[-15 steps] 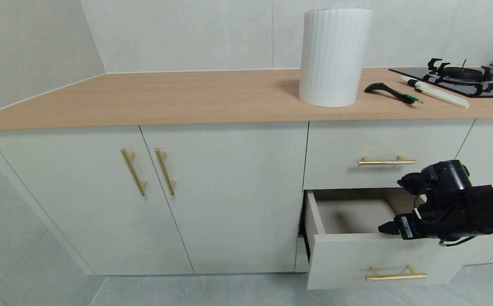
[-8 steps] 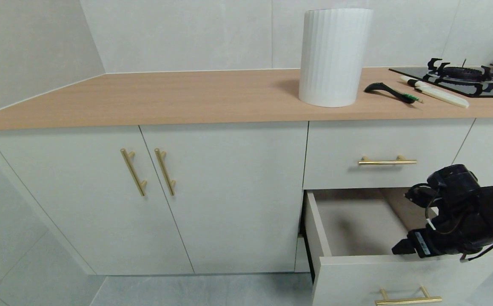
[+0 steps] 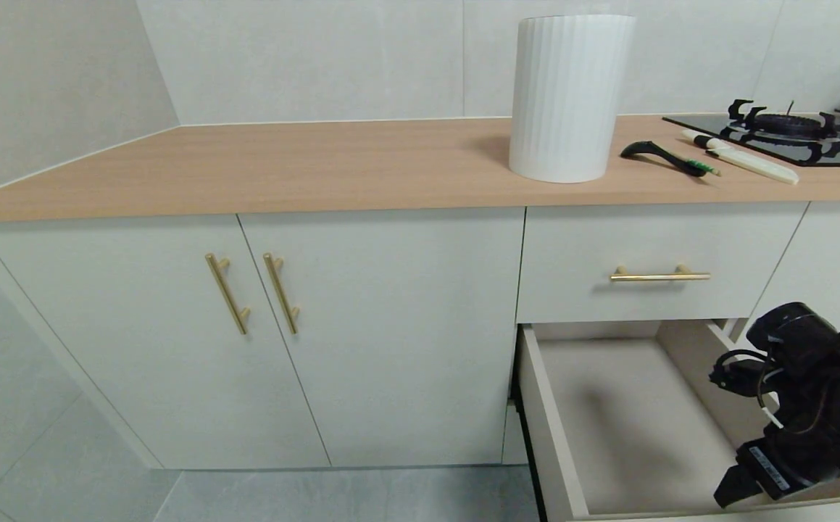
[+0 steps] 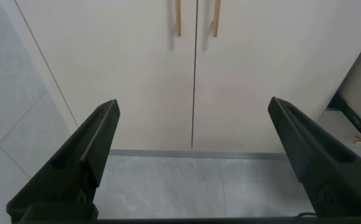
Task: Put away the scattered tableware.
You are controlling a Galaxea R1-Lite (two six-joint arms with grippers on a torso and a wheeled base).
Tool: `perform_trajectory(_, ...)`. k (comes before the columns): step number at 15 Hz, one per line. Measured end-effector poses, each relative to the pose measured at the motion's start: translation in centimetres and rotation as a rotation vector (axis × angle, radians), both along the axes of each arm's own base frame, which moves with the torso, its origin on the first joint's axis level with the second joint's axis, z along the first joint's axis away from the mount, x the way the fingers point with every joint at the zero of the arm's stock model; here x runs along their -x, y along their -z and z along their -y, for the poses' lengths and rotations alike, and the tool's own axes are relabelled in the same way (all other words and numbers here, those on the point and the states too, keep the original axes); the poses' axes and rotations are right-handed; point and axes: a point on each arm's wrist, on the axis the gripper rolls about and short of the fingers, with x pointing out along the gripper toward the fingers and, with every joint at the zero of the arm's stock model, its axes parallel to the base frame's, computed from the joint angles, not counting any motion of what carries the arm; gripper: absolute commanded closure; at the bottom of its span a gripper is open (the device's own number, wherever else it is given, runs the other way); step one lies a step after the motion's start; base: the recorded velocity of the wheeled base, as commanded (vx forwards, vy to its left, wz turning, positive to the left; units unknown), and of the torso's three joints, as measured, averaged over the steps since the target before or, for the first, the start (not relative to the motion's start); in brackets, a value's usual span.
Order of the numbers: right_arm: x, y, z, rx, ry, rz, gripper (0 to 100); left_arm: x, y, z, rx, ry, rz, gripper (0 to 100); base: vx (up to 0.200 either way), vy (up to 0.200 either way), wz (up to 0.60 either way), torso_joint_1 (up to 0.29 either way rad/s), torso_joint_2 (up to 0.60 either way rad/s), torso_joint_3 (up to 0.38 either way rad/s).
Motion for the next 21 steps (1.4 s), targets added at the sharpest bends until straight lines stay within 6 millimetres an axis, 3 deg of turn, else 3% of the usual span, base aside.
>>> perform_trajectory(9,2.5,0.3,-0.7,0.080,-0.083,-0.224,0,0.0,0.0,0.0,0.000,0.000,0.000,0,0.000,0.000,0.00,0.000,0.00,0.000)
perform_trajectory(14,2.5,-0.3,-0.8,0.099,-0.089,-0.210,0,0.0,0.0,0.0,0.000,0.000,0.000,0,0.000,0.000,0.00,0.000,0.00,0.000)
perform_trajectory(17,2.3,-2.8,-0.9,0.026,-0.061,-0.087,0,0.0,0.0,0.0,0.000,0.000,0.000,0,0.000,0.000,0.00,0.000,0.00,0.000)
perform_trajectory(21,3.5,-8.2,-1.1,-0.162,-0.021,0.148,0,0.0,0.0,0.0,0.000,0.000,0.000,0,0.000,0.000,0.00,0.000,0.00,0.000)
